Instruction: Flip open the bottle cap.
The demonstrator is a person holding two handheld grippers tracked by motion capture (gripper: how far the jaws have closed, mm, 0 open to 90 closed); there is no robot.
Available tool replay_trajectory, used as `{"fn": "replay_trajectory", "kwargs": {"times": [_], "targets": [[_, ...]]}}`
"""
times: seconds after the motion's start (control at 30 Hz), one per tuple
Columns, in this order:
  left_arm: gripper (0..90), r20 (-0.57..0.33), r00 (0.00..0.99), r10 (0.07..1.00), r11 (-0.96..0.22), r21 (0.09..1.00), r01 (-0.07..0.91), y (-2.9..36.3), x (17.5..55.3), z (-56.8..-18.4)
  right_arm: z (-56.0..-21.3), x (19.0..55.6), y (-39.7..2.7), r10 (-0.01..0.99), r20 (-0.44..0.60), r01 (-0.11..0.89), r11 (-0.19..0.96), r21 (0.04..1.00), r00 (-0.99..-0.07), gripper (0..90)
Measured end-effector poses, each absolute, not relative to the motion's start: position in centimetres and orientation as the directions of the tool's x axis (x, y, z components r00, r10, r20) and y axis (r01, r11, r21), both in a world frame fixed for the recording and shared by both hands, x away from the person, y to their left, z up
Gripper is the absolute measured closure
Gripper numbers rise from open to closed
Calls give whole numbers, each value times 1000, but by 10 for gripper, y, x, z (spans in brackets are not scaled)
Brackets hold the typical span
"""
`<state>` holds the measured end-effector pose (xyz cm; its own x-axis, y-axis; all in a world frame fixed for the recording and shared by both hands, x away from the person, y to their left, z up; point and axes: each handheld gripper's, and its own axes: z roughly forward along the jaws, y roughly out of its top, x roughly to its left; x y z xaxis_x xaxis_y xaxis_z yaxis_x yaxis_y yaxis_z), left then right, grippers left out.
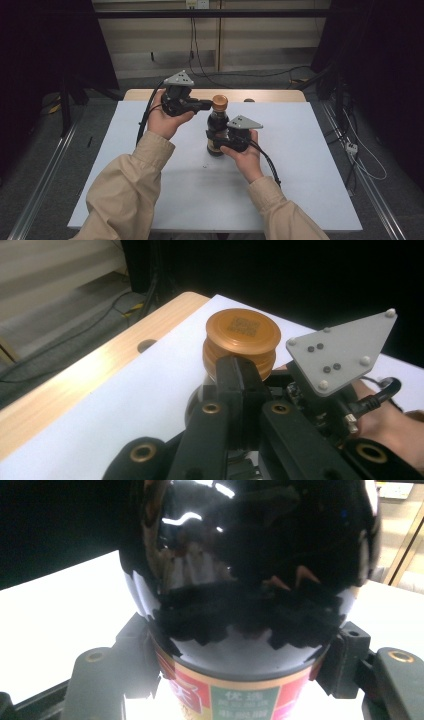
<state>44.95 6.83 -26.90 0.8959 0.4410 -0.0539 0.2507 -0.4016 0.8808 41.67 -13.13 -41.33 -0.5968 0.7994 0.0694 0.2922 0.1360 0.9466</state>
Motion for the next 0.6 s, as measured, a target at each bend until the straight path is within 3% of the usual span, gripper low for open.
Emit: {"fn": "replay_trajectory", "kwargs": {"times": [0.13, 0.2, 0.23, 0.4, 0.6], "targets": [[900, -70, 900, 430, -396, 881, 258, 65, 451, -269, -413, 416, -133, 804, 79, 299, 127, 946, -590, 323], [900, -128, 905, 405, -260, 933, 248, 70, 452, -258, -413, 416, -134, 803, 78, 299, 128, 945, -591, 323], [900, -109, 902, 417, -244, 943, 227, 71, 451, -247, -413, 415, -131, 798, 52, 288, 155, 945, -601, 323], [900, -43, 902, 429, -345, 915, 208, 58, 448, -220, -408, 412, -115, 794, -42, 256, 245, 935, -607, 320], [900, -58, 899, 434, -368, 900, 236, 69, 449, -233, -410, 415, -127, 799, 32, 293, 183, 938, -600, 319]]}}
